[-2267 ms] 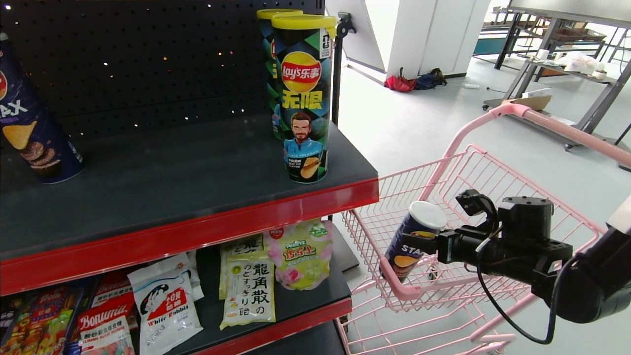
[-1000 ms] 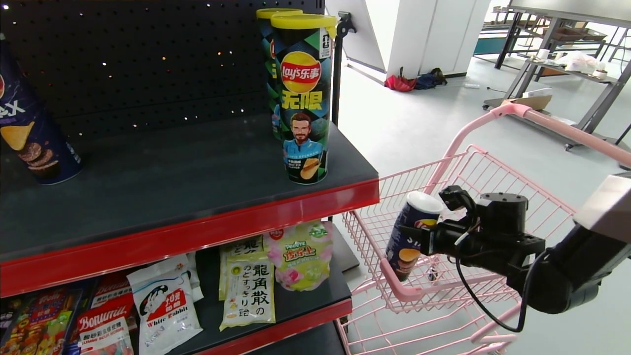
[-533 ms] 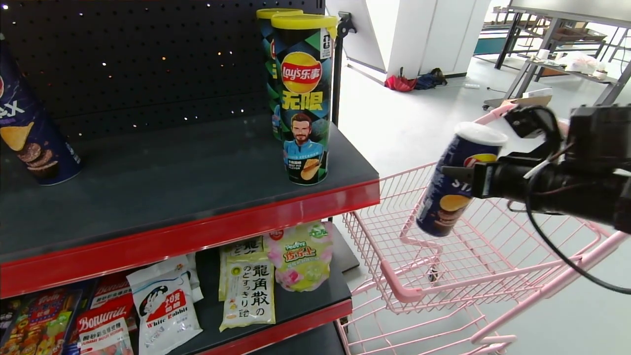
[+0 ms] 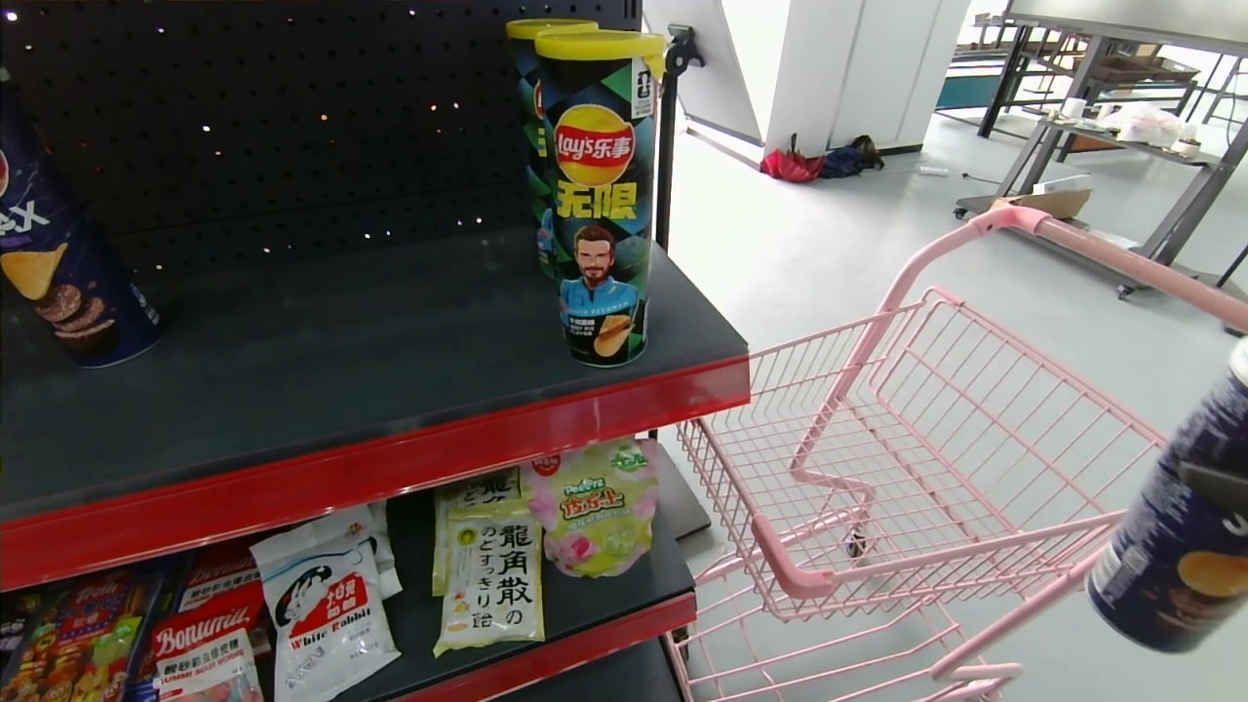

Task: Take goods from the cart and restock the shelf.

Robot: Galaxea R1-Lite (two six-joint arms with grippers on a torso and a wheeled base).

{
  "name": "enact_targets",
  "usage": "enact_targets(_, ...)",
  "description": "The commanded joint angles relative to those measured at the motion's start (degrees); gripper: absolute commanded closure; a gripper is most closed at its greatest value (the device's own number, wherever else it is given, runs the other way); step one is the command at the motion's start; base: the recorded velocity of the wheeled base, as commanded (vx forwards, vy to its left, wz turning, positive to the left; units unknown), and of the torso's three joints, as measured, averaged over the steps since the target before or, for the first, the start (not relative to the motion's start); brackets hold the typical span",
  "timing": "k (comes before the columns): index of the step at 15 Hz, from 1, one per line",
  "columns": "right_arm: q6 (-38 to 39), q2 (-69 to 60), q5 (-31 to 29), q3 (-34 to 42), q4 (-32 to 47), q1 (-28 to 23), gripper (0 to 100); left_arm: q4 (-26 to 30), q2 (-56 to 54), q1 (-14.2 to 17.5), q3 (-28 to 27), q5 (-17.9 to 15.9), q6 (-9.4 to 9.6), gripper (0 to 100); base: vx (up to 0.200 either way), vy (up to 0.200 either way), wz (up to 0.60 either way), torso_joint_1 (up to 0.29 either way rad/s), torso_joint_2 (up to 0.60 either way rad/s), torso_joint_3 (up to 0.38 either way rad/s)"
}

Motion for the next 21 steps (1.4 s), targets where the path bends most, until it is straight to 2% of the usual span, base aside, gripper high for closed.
enact_targets(1,-1.2,-10.39,-0.5,5.93,0.8,-3.93,100,-0.07,0.05,0.0,0.0,0.01,-0.01,0,0.0,0.0,0.0,0.0,0.0,0.0)
enact_targets(6,-2.34,-13.29,-0.41,7.52,1.06,-4.11,100,-0.07,0.05,0.0,0.0,0.01,-0.01,0,0.0,0.0,0.0,0.038,-0.12,-0.079)
enact_targets(15,-3.48,-11.45,-0.23,6.64,0.62,-3.84,100,-0.07,0.05,0.0,0.0,0.01,-0.01,0,0.0,0.0,0.0,0.198,-0.55,-0.346)
enact_targets(21,-3.48,-8.02,1.0,3.91,0.36,-3.84,100,-0.07,0.05,0.0,0.0,0.01,-0.01,0,0.0,0.0,0.0,0.168,-0.42,-0.25)
